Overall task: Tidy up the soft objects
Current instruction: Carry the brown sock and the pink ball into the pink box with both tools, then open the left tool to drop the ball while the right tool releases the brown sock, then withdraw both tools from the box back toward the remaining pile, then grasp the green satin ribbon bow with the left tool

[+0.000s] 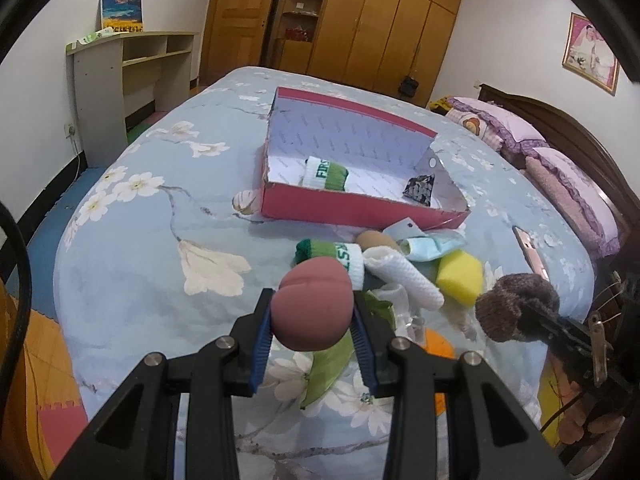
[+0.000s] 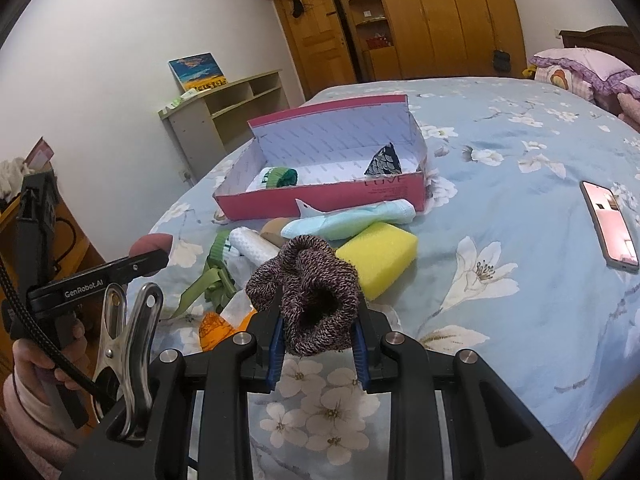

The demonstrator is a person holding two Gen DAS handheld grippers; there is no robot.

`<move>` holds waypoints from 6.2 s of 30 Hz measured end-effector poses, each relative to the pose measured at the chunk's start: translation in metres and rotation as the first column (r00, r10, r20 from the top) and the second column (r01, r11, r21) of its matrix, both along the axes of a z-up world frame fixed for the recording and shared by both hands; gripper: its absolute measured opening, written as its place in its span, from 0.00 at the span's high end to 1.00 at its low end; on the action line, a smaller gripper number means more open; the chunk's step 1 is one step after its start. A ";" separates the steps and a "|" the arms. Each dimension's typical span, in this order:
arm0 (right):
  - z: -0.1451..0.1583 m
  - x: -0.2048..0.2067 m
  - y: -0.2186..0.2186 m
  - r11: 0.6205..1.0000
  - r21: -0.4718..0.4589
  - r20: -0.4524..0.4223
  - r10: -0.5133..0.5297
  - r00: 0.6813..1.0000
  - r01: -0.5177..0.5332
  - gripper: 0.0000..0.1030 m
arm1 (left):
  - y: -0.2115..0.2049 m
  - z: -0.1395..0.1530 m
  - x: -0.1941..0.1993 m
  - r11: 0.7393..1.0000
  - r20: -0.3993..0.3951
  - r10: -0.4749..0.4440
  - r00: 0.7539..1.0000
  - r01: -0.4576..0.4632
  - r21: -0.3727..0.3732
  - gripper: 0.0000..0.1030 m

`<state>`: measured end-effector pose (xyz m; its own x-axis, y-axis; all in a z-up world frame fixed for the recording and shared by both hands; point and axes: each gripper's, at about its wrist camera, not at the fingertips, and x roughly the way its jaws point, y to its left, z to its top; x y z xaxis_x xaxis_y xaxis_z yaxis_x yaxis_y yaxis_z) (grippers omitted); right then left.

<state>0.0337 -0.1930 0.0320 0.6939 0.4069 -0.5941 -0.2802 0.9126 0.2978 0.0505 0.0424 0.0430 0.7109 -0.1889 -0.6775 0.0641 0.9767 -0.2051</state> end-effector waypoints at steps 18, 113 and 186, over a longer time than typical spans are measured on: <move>0.031 0.043 -0.006 0.999 -0.031 0.036 0.012 0.999 -0.011 0.72 | -0.021 0.028 0.050 0.997 0.030 -0.058 0.998 0.056 0.046 0.63; -0.004 0.199 0.040 0.993 -0.113 -0.003 0.029 1.000 -0.029 0.48 | -0.045 -0.008 0.222 0.957 -0.033 -0.135 0.990 0.139 0.256 0.42; -0.012 0.058 0.025 0.996 -0.082 -0.028 0.035 0.999 -0.037 0.44 | -0.028 -0.074 0.055 0.997 -0.195 -0.064 0.979 0.070 0.022 0.42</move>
